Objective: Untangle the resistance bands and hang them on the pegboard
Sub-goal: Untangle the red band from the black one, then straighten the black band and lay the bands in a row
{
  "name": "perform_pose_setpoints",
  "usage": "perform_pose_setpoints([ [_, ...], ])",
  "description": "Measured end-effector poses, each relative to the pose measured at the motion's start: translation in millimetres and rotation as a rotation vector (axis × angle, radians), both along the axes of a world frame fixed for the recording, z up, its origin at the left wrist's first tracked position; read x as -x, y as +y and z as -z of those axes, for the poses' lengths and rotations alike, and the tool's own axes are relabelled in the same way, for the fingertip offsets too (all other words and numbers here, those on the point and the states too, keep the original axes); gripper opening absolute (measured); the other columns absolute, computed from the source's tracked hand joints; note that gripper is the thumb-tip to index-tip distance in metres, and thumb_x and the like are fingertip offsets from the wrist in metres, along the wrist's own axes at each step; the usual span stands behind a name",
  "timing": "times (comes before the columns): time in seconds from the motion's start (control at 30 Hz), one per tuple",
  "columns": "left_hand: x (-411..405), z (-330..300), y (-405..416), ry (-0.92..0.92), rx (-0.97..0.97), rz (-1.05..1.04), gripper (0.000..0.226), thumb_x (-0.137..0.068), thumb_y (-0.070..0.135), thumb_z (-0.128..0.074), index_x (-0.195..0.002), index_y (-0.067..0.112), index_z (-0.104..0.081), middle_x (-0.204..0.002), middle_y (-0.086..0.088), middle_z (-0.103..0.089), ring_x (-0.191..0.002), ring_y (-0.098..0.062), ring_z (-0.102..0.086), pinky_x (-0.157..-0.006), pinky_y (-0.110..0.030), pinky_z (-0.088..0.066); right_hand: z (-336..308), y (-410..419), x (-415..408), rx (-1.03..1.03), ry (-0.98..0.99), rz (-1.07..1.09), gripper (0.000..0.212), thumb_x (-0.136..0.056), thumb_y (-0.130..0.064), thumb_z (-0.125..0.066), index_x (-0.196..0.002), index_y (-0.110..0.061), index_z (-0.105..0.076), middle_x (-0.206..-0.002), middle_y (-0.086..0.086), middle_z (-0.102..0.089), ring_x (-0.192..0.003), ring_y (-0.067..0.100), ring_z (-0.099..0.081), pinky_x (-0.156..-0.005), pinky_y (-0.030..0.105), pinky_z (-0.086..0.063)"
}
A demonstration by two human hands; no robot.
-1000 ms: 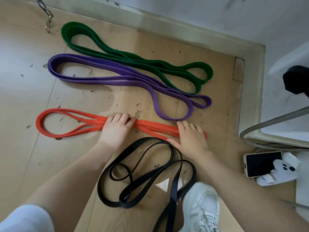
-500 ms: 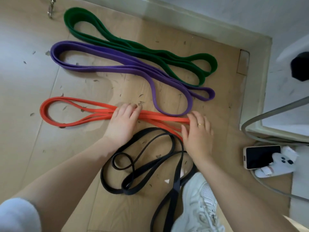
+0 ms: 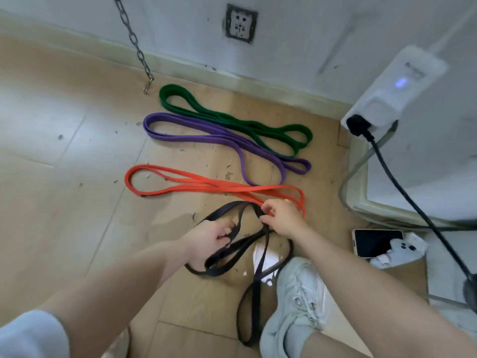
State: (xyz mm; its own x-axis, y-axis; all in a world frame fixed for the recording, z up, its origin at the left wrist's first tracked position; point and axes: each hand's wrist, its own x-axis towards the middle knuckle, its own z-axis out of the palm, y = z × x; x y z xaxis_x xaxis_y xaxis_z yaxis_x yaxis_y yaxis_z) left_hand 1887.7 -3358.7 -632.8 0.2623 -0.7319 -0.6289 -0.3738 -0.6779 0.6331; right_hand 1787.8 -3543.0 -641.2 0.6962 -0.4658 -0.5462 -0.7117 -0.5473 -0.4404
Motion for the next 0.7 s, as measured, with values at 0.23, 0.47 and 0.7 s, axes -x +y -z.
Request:
perform_pose_setpoints([
  [0.23, -14.9, -138.6, 39.2, -0.011, 0.363, -0.486, 0.015, -0.096, 0.014, -0.048, -0.101, 0.023, -0.058, -0.083, 0.003, -0.068, -0.086, -0.012, -0.063, -0.078, -0.019, -0.047, -146.6, 44.2, 14.3, -0.513, -0.362, 0.283, 0.01, -0.094, -0.008, -0.051, -0.095, -0.01, -0.061, -0.084, 0.005, -0.066, -0.081, 0.018, -0.063, -0.075, 0.029, -0.053],
  [0.47, 15.4, -247.2, 95.2, 0.015, 0.697, -0.66, 0.023, -0.096, 0.005, -0.043, -0.105, 0.01, -0.064, -0.071, 0.001, -0.056, -0.069, -0.01, -0.053, -0.077, -0.026, -0.044, -259.6, 93.1, 51.3, -0.652, -0.685, 0.405, 0.021, -0.098, -0.007, -0.042, -0.097, -0.011, -0.063, -0.064, -0.001, -0.057, -0.058, 0.009, -0.051, -0.057, 0.021, -0.039],
  [0.7, 56.8, -358.4, 125.9, 0.088, 1.022, -0.602, 0.024, -0.095, 0.011, -0.048, -0.095, 0.021, -0.069, -0.068, 0.004, -0.065, -0.071, -0.014, -0.054, -0.077, -0.03, -0.044, -350.9, 139.2, 83.8, -0.782, -0.949, 0.406, 0.017, -0.098, -0.005, -0.041, -0.105, -0.013, -0.054, -0.066, 0.005, -0.053, -0.05, 0.012, -0.046, -0.046, 0.022, -0.04],
])
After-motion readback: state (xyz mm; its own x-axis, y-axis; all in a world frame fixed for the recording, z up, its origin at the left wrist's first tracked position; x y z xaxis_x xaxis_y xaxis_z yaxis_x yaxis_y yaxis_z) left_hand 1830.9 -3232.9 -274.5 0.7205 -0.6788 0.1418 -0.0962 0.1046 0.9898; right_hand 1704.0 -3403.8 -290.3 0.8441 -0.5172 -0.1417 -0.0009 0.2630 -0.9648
